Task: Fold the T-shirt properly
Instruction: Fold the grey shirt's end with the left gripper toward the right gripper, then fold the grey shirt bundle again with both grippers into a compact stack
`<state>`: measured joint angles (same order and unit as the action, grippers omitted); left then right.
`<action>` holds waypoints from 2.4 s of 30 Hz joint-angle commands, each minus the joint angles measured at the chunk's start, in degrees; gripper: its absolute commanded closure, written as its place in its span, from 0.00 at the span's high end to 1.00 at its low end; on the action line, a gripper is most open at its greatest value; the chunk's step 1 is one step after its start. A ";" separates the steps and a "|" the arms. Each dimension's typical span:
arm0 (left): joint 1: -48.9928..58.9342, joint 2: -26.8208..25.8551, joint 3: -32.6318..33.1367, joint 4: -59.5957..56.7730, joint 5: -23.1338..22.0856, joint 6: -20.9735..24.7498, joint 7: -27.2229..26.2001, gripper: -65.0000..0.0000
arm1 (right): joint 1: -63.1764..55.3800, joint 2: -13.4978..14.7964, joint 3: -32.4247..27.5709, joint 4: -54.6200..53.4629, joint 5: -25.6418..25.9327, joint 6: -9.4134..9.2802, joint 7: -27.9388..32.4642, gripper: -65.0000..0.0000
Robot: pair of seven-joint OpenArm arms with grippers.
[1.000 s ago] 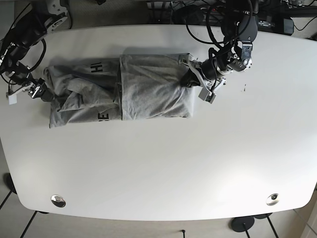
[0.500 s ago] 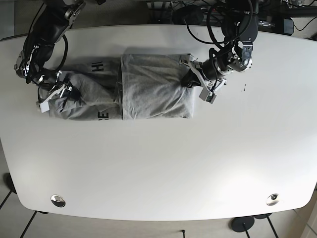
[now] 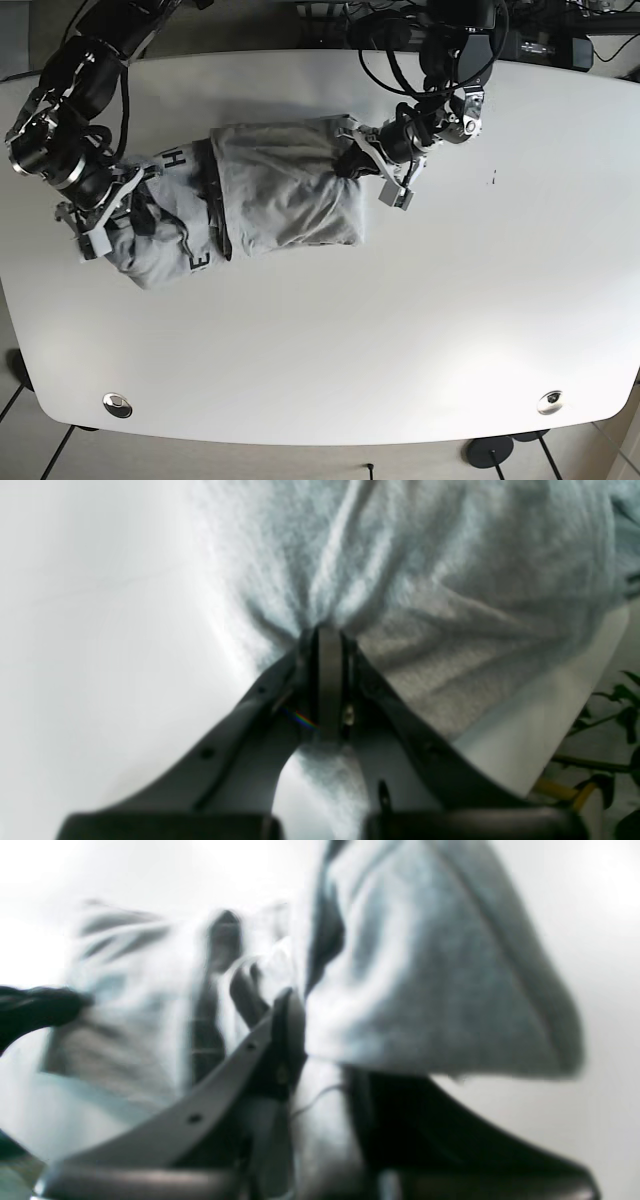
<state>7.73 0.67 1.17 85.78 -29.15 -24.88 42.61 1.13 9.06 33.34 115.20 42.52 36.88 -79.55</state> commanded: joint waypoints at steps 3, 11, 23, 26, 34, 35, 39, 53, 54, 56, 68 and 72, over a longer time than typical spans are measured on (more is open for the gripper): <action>-1.00 0.87 0.46 0.60 0.18 -0.13 0.60 0.00 | 0.15 -3.65 -5.08 0.89 0.25 -0.27 0.91 0.03; -1.00 0.87 2.48 0.60 0.09 -0.13 0.60 0.00 | 1.38 -8.22 -26.35 -1.31 -11.89 -0.36 8.82 0.04; -1.00 0.87 2.48 0.68 -0.08 -0.13 0.42 0.00 | 1.03 -8.93 -51.32 -2.80 -45.73 -0.44 16.65 0.69; -1.09 0.87 2.48 0.95 -0.17 -0.13 0.42 0.00 | 0.68 -9.19 -52.55 -2.71 -45.64 -0.36 16.74 0.95; 2.34 0.26 -9.48 13.52 -0.26 -0.39 0.60 0.00 | -1.35 -8.22 -32.33 -2.19 -20.24 0.26 18.41 0.76; 2.78 -0.89 -11.50 14.66 -0.26 -0.39 0.69 0.00 | -1.17 -6.99 -31.01 -3.42 -16.72 0.26 18.41 0.74; 3.13 -6.07 -17.65 16.16 0.09 -0.39 0.69 0.00 | 0.41 -3.30 -30.22 -8.87 -7.49 -0.27 18.49 0.66; 1.02 -1.77 11.09 19.15 6.07 -0.13 0.42 0.00 | 19.93 -0.14 -24.95 -33.92 -6.70 -0.36 26.67 0.13; 1.02 -0.01 13.73 19.06 9.32 -0.13 0.42 0.00 | 21.78 0.22 -26.09 -37.61 -6.70 -0.36 28.87 0.13; 1.02 2.28 18.22 18.53 14.86 -0.21 0.42 0.00 | 25.20 1.89 -30.31 -43.77 -8.72 -0.36 33.44 0.13; 1.20 -0.36 21.91 8.95 19.34 -0.21 -0.63 0.00 | 30.39 0.13 -37.96 -69.61 -30.08 0.17 66.14 0.13; 1.02 -2.73 13.56 8.51 19.34 -0.39 -1.86 0.00 | 27.23 2.76 -37.52 -69.35 -29.82 2.81 66.67 0.13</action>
<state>9.06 -2.46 14.06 93.60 -9.28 -25.15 41.15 27.00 11.38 -4.45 44.97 12.21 39.11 -13.58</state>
